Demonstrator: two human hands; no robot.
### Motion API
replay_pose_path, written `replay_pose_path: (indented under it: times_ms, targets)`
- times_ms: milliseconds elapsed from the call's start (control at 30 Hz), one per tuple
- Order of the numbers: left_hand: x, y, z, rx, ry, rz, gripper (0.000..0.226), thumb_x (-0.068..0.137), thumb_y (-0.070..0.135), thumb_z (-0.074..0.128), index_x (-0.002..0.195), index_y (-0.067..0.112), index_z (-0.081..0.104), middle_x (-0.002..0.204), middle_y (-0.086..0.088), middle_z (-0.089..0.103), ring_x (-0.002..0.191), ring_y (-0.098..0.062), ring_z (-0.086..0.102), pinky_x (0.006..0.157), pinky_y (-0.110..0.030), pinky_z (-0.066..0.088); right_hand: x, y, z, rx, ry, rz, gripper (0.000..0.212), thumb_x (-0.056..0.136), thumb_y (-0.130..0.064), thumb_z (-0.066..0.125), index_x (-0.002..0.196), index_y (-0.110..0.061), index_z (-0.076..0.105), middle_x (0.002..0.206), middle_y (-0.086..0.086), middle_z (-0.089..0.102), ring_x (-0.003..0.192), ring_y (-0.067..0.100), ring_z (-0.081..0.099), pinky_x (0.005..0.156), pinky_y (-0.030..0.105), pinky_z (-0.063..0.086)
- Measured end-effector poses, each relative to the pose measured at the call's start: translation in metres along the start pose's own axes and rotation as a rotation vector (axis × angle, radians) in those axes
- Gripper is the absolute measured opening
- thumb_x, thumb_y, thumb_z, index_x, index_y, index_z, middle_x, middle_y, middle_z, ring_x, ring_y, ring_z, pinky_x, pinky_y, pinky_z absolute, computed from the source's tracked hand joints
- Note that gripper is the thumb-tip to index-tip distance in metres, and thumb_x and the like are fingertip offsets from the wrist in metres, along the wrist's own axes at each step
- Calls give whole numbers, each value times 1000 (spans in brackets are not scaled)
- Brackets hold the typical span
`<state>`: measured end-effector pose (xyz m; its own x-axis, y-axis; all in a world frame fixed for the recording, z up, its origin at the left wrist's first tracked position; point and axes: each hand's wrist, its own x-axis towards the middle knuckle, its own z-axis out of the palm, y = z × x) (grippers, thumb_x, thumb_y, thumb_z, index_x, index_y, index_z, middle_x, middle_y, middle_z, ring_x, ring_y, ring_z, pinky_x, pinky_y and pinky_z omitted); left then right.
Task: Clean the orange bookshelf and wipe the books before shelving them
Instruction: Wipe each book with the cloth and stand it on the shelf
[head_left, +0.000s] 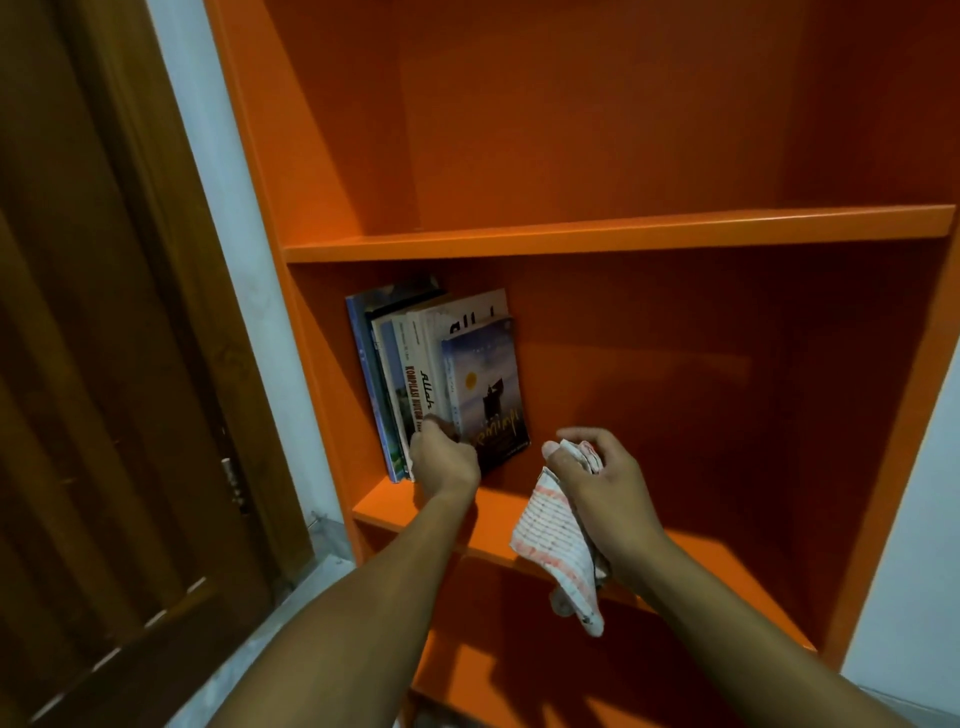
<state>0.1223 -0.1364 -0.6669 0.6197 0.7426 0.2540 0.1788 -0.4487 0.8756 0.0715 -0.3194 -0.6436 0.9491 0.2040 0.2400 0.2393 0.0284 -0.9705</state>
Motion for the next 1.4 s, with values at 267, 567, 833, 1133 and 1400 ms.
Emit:
replay_pose_path:
  times_ms: [267,567,833,1133,1400]
  targets:
    - [-11,-31,-46,-15,-22,283,15,94,19,67,95,18,52,95,-3,59,88,-20,57,66,-23,40,-40,24,16,133,-148,250,25,91,-34,69,101,-12,66,94,14,63,83,28,63,70,38,47]
    - [-76,-142,-138,93,-119,286,2,98,16,60,98,17,58,94,-3,63,86,-17,60,72,-26,44,-118,68,52,630,-328,1031,50,96,-37,55,109,9,70,86,26,71,80,34,68,88,45,57]
    - [-152,-271,-165,166,-267,-82,13,98,18,57,111,16,58,91,-2,62,74,-13,57,59,-20,41,-180,101,89,556,-310,1067,26,100,-2,49,124,1,56,130,27,60,126,44,53,102,61,42]
    - [-254,-410,-144,434,-595,-511,53,86,27,74,131,10,50,125,-13,62,111,-29,60,84,-35,46,-182,143,92,458,-236,1063,35,101,-5,49,135,-1,46,130,26,60,112,47,61,78,72,50]
    - [-298,-465,-132,720,-806,-620,75,88,44,67,149,22,29,143,-16,40,129,-42,42,106,-56,39,-183,162,97,299,-265,1057,44,98,-12,58,139,-4,46,131,22,61,111,40,64,88,53,56]
